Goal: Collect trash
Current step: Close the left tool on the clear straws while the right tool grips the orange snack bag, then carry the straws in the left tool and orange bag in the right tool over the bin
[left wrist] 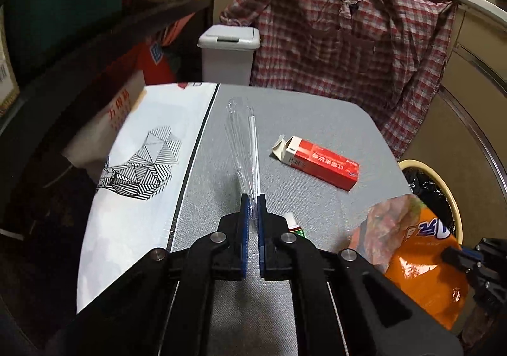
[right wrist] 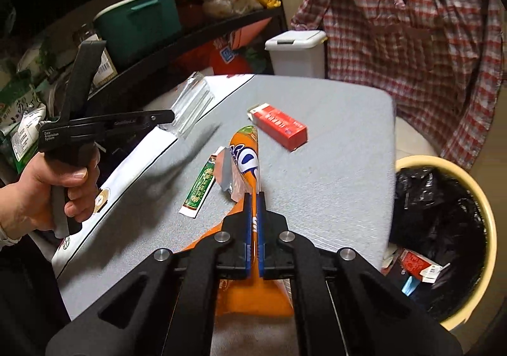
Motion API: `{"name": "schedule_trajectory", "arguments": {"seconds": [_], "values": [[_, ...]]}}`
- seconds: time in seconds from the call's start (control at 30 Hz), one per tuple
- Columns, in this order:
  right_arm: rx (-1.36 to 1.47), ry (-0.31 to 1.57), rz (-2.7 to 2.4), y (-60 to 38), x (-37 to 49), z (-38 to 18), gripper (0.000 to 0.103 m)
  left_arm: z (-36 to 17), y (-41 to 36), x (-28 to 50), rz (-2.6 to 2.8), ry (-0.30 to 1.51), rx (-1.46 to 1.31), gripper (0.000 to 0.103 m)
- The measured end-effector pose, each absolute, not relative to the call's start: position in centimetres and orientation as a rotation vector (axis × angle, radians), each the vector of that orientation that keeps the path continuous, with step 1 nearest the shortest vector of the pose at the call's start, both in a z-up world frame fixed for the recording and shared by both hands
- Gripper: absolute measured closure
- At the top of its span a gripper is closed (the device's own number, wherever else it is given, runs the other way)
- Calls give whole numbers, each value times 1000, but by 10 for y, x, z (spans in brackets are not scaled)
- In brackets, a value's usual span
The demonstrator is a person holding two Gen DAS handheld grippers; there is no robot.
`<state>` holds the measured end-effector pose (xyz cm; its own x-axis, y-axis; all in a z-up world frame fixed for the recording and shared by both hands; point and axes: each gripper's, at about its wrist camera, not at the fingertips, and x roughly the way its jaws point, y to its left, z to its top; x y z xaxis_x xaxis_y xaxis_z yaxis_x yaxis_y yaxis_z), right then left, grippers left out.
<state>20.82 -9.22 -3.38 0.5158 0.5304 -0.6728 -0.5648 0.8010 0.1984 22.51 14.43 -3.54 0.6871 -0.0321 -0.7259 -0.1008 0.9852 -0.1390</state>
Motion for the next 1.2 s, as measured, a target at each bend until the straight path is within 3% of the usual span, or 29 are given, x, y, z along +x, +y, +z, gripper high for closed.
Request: {"name": "schedule_trajectory", "arguments": {"seconds": [1.2], "values": [[76, 585, 289, -233, 197, 32, 100, 30, 0, 171, -199, 701, -96, 98]]}}
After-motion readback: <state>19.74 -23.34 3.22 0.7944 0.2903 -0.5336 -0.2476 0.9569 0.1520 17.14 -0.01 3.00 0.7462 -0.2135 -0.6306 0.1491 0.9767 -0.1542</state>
